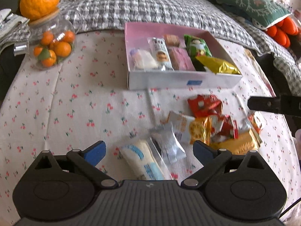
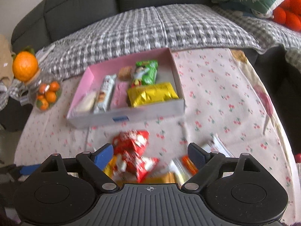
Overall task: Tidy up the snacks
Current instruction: 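Withdraw both tools from the box back toward the snack pile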
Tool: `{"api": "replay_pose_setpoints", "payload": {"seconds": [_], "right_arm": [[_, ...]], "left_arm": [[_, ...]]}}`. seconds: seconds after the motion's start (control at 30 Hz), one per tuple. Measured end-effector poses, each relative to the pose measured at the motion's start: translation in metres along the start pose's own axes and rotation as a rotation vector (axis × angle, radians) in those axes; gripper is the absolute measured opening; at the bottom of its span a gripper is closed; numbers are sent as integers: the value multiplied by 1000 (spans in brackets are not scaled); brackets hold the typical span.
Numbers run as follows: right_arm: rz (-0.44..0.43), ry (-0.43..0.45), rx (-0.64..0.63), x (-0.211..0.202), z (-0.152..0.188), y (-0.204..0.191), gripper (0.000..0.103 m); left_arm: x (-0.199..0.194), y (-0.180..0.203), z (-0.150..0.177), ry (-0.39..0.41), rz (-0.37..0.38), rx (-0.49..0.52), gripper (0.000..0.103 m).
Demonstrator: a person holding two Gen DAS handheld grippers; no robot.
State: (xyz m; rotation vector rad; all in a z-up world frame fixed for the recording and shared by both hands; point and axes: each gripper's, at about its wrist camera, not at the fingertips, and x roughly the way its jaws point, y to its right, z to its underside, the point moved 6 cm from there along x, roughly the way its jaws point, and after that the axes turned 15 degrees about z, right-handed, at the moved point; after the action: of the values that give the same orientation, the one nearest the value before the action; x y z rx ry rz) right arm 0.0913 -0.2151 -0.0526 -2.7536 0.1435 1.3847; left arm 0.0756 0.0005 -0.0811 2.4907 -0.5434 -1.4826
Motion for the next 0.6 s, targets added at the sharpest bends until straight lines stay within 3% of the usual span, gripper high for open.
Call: {"api": "replay_pose_setpoints", "payload": {"seconds": [0.2,0.37,0.6], "right_arm": [[60,-44,-25,8,19,26,89],[140,-83,12,21,30,58,89],[151,-122,117,31,33,85,89]], "left_arm": [[9,3,14,-49,26,-15,91],[15,6,23,-83,30,-1,73],[18,3,32,-120,42,5,58]]}}
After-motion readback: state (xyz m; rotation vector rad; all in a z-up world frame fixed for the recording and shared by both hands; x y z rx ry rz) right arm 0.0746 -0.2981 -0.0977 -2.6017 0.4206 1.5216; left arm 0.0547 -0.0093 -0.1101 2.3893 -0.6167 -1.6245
